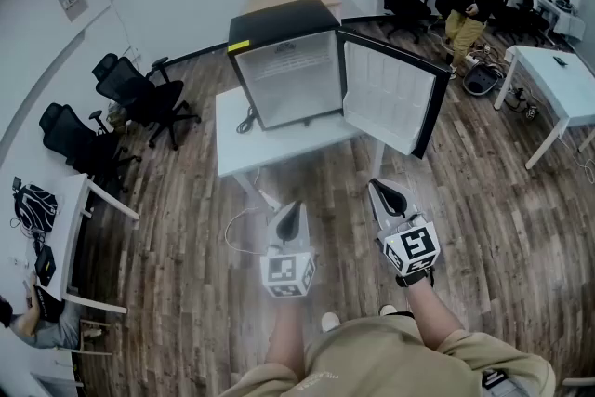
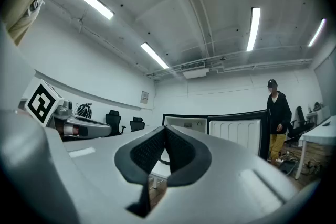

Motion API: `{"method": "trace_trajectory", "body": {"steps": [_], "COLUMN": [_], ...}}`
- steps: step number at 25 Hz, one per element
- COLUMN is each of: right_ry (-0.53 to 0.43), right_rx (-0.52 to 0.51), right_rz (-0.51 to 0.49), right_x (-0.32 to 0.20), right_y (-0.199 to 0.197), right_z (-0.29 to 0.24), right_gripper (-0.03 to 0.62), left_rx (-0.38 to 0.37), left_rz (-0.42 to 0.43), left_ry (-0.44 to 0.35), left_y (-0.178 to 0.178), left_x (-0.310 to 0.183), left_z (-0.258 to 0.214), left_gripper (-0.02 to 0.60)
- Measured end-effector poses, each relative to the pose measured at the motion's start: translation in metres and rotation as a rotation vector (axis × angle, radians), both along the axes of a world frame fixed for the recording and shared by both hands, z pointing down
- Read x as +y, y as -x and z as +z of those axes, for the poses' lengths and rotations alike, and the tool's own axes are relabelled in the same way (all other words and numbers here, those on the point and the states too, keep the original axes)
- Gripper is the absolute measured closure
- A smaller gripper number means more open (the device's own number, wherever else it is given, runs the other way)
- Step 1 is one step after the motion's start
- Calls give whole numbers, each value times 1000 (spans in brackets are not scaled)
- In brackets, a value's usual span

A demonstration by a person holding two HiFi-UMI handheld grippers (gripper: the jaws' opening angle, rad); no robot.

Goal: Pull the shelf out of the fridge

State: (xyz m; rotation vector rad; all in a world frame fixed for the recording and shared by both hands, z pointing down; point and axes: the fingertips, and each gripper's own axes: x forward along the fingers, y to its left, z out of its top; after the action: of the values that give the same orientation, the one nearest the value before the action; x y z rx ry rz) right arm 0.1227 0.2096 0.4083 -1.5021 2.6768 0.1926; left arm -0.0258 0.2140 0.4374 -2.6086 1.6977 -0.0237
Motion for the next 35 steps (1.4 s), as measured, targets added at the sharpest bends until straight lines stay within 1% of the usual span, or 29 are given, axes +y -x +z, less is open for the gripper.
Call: {"method": "trace_trajectory", "body": {"steps": [3, 6, 10, 12, 16, 21, 24, 27, 31, 35], "right_ry": [12, 18, -1, 19, 55, 96, 121, 132, 147, 137], "right_rx": [-10, -21, -86, -104, -81, -60, -77, -102, -122, -143], "right_rz": [1, -1, -51, -56, -61, -52, -43, -49, -99, -122], "right_x": [4, 7, 12, 13, 17, 9, -10, -39, -89, -157], "right_y": [21, 43, 75, 91, 115, 123, 116, 114, 130, 118], "right_z": [4, 6, 5, 9, 21, 36, 40, 44, 50, 37], "right_gripper": [588, 588, 588, 570, 569, 571, 577, 582, 582, 582], "left_rx": [-19, 2, 18, 20, 27, 73, 91, 87, 79, 80], "left_rz": [-12, -1, 19, 27, 36, 65, 73, 62, 1, -19], "left_ry": [17, 25, 19, 11, -8, 8, 22, 34, 64, 68], "left_y": [20, 38, 62, 74, 90, 93, 88, 89, 108, 97], "left_x": [5, 11, 18, 21, 27, 16, 6, -15, -63, -124], "left_z": [5, 8, 8, 8, 10, 21, 22, 26, 35, 26], "left_gripper": [580, 580, 578, 580, 580, 578, 578, 578, 578, 580]}}
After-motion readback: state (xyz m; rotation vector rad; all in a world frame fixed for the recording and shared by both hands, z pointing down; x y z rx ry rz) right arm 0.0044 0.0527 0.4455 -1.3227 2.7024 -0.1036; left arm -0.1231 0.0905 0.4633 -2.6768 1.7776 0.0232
